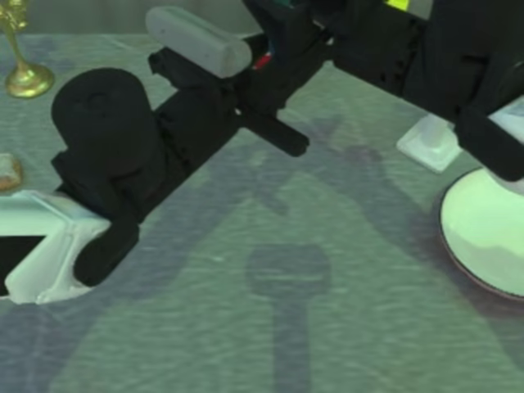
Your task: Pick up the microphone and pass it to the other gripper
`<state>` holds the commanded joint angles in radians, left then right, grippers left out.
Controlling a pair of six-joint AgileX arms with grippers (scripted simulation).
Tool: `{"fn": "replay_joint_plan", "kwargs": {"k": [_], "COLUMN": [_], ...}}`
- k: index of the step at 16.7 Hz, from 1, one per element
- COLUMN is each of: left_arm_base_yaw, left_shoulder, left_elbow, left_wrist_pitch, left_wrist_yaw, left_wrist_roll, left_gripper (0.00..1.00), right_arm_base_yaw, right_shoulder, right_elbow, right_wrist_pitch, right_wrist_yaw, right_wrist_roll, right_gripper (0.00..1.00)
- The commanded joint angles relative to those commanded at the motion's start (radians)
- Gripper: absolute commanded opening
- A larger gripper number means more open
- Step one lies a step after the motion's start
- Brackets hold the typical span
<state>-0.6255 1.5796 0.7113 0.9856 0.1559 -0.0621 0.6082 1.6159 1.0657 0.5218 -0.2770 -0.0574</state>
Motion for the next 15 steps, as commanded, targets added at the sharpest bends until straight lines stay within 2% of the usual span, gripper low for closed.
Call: {"fn": "replay_joint_plan", "kwargs": {"k": [2, 3, 11, 15], "left_arm_base_yaw": [0.000, 0.000, 0.000, 0.000], "left_shoulder": [0.000, 0.000, 0.000, 0.000], "left_elbow": [0.000, 0.000, 0.000, 0.000], "left_wrist_pitch": [0.000, 0.000, 0.000, 0.000], "left_wrist_yaw": [0.000, 0.000, 0.000, 0.000], "left_wrist_roll": [0.000, 0.000, 0.000, 0.000], "left_gripper": [0.00, 0.00, 0.00, 0.30], "right_arm_base_yaw": [0.000, 0.000, 0.000, 0.000], "right_shoulder": [0.000, 0.000, 0.000, 0.000], "right_elbow": [0.000, 0.000, 0.000, 0.000], "right_wrist_pitch": [0.000, 0.000, 0.000, 0.000], "right_wrist_yaw": [0.000, 0.000, 0.000, 0.000], "right_wrist_roll": [0.000, 0.000, 0.000, 0.000], "right_gripper": [0.02, 0.00, 0.00, 0.00]}}
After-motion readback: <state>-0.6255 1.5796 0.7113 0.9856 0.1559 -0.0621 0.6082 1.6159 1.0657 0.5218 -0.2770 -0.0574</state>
